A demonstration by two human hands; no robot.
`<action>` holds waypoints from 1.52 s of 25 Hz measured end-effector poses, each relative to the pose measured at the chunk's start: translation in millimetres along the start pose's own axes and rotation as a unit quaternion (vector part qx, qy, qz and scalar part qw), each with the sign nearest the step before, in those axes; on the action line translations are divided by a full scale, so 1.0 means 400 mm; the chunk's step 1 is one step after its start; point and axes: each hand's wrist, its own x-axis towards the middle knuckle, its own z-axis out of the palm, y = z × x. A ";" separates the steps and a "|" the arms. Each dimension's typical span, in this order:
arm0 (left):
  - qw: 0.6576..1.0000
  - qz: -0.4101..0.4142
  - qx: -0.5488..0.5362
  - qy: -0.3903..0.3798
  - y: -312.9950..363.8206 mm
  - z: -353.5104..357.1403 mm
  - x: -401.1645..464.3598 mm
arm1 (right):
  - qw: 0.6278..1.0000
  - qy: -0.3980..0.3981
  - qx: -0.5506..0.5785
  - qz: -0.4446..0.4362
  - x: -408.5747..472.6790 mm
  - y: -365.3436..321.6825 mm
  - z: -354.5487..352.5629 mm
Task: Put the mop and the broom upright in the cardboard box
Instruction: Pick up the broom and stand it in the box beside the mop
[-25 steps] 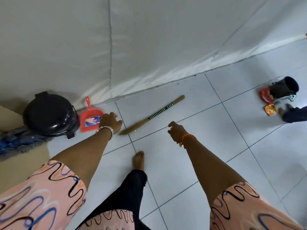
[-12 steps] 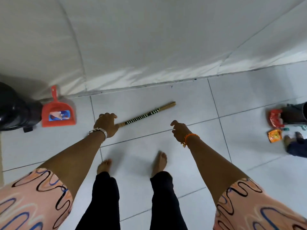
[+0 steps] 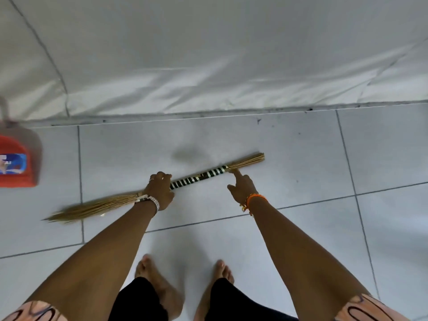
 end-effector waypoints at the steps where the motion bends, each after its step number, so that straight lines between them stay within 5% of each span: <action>1: 1.000 -0.005 0.014 0.001 -0.026 0.052 0.044 | 1.000 0.004 0.002 -0.005 0.064 0.006 0.031; 5: 0.995 0.036 0.075 0.053 -0.094 0.184 0.154 | 0.980 0.018 0.194 0.052 0.242 0.000 0.138; 9: 0.986 0.072 0.120 0.090 -0.123 0.242 0.236 | 0.804 0.039 0.537 0.253 0.369 -0.025 0.215; 13: 0.981 0.082 0.147 0.099 -0.142 0.243 0.230 | 0.762 -0.008 0.610 0.219 0.395 0.002 0.236; 18: 0.985 0.081 0.051 0.147 -0.110 0.051 0.050 | 0.718 0.034 0.660 0.220 0.225 -0.173 0.109; 24: 0.976 0.024 -0.067 0.208 -0.039 -0.329 -0.303 | 0.763 0.001 0.645 0.035 -0.186 -0.528 -0.206; 30: 0.922 -0.053 -0.190 0.332 0.022 -0.745 -0.841 | 0.805 -0.045 0.566 -0.170 -0.771 -0.932 -0.476; 35: 0.830 -0.104 -0.279 0.472 -0.099 -0.915 -1.270 | 0.826 -0.055 0.446 -0.341 -1.218 -1.244 -0.427; 38: 0.805 -0.132 -0.292 0.499 -0.257 -0.942 -1.441 | 0.828 -0.051 0.365 -0.423 -1.409 -1.408 -0.291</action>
